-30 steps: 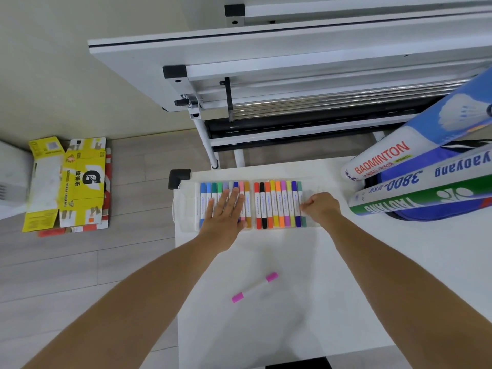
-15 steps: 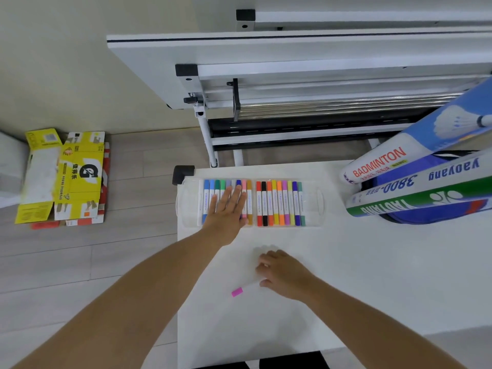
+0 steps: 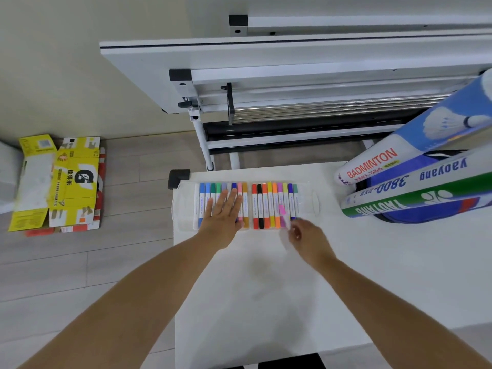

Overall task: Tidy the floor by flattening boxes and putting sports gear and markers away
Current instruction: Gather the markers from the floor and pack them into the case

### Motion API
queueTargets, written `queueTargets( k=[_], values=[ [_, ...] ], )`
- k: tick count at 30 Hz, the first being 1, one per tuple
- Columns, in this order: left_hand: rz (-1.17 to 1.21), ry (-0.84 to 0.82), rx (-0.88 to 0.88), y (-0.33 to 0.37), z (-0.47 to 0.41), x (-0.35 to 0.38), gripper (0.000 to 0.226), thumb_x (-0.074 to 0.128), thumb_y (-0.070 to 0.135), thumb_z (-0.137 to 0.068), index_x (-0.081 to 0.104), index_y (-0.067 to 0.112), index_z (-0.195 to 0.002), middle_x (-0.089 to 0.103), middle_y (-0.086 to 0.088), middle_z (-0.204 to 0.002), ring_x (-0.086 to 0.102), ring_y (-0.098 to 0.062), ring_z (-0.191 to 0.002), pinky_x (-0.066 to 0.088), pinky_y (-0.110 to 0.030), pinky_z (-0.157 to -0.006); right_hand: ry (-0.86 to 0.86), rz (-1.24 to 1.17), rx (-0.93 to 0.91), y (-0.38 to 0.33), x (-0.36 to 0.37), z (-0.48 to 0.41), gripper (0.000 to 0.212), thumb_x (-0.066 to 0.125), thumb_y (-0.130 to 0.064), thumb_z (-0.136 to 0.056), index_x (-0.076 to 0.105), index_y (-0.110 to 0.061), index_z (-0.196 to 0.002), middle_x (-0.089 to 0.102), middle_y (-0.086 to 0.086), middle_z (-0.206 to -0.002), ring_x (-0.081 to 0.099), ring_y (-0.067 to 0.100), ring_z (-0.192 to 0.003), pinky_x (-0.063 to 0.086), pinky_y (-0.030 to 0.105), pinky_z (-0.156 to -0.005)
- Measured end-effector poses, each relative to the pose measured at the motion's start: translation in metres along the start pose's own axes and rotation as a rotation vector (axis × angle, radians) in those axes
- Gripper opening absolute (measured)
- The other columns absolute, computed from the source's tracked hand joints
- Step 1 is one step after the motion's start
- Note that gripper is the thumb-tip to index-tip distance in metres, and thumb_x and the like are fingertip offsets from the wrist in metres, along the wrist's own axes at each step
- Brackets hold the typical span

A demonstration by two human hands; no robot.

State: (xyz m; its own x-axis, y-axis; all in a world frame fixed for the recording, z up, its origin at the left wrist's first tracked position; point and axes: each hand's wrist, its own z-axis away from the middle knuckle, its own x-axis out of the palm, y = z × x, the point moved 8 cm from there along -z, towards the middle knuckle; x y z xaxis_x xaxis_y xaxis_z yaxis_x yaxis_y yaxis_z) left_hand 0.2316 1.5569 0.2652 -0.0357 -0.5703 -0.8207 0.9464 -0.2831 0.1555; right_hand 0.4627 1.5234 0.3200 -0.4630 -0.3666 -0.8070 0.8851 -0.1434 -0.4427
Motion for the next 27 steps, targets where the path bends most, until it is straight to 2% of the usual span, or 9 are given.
queueTargets(
  k=[3, 6, 8, 14, 19, 23, 27],
  values=[
    [0.002, -0.008, -0.002, 0.001, -0.001, -0.001, 0.075, 0.021, 0.051, -0.105, -0.031, 0.02, -0.15, -0.042, 0.0, -0.154, -0.039, -0.024, -0.141, -0.008, -0.053, -0.12, 0.097, -0.146, 0.267, 0.031, -0.025, -0.025, 0.012, 0.053, -0.021, -0.088, 0.061, -0.015, -0.083, 0.065, 0.0, -0.073, 0.061, 0.018, -0.07, 0.046, 0.027, -0.061],
    [0.0, -0.001, 0.0, 0.001, 0.0, -0.001, 0.075, 0.021, 0.05, -0.105, -0.031, 0.021, -0.149, -0.042, 0.0, -0.154, -0.038, -0.024, -0.141, -0.008, -0.053, -0.12, 0.052, -0.108, 0.344, 0.042, -0.03, -0.042, 0.018, 0.052, -0.021, -0.088, 0.061, -0.013, -0.076, 0.063, 0.0, -0.067, 0.06, 0.019, -0.068, 0.042, 0.024, -0.054],
    [-0.005, 0.003, 0.001, 0.001, 0.0, 0.0, 0.075, 0.021, 0.05, -0.105, -0.032, 0.021, -0.149, -0.042, 0.0, -0.154, -0.039, -0.025, -0.141, -0.007, -0.054, -0.121, 0.026, -0.074, 0.364, 0.045, -0.028, -0.05, 0.021, 0.052, -0.022, -0.09, 0.06, -0.011, -0.075, 0.06, 0.001, -0.067, 0.057, 0.018, -0.066, 0.035, 0.021, -0.05],
    [-0.008, 0.009, -0.003, 0.0, 0.0, 0.002, 0.075, 0.019, 0.052, -0.104, -0.032, 0.021, -0.149, -0.042, 0.0, -0.154, -0.038, -0.024, -0.141, -0.008, -0.053, -0.121, 0.013, -0.019, 0.401, 0.048, -0.025, -0.063, 0.024, 0.048, -0.026, -0.093, 0.063, -0.012, -0.081, 0.061, 0.002, -0.075, 0.053, 0.01, -0.062, 0.035, 0.022, -0.049],
    [-0.01, 0.014, 0.001, -0.001, 0.0, 0.002, 0.075, 0.019, 0.051, -0.104, -0.032, 0.021, -0.149, -0.043, 0.0, -0.154, -0.039, -0.024, -0.141, -0.008, -0.053, -0.12, 0.0, 0.07, 0.383, 0.048, -0.022, -0.07, 0.029, 0.042, -0.028, -0.097, 0.063, -0.013, -0.084, 0.064, 0.003, -0.081, 0.058, 0.015, -0.069, 0.042, 0.024, -0.056],
    [-0.005, 0.006, 0.003, 0.0, -0.001, 0.002, 0.075, 0.019, 0.051, -0.104, -0.033, 0.021, -0.149, -0.043, 0.0, -0.154, -0.039, -0.024, -0.141, -0.008, -0.054, -0.12, 0.046, 0.179, 0.351, 0.044, -0.026, -0.066, 0.026, 0.044, -0.028, -0.098, 0.058, -0.015, -0.079, 0.059, 0.002, -0.081, 0.056, 0.016, -0.074, 0.042, 0.025, -0.06],
    [-0.004, 0.01, 0.002, 0.0, -0.001, 0.002, 0.075, 0.02, 0.051, -0.104, -0.032, 0.021, -0.149, -0.043, 0.0, -0.154, -0.039, -0.024, -0.141, -0.007, -0.054, -0.121, 0.084, 0.18, 0.336, 0.041, -0.027, -0.065, 0.032, 0.044, -0.041, -0.097, 0.059, -0.016, -0.084, 0.057, 0.003, -0.084, 0.057, 0.018, -0.078, 0.049, 0.029, -0.066]
  ],
)
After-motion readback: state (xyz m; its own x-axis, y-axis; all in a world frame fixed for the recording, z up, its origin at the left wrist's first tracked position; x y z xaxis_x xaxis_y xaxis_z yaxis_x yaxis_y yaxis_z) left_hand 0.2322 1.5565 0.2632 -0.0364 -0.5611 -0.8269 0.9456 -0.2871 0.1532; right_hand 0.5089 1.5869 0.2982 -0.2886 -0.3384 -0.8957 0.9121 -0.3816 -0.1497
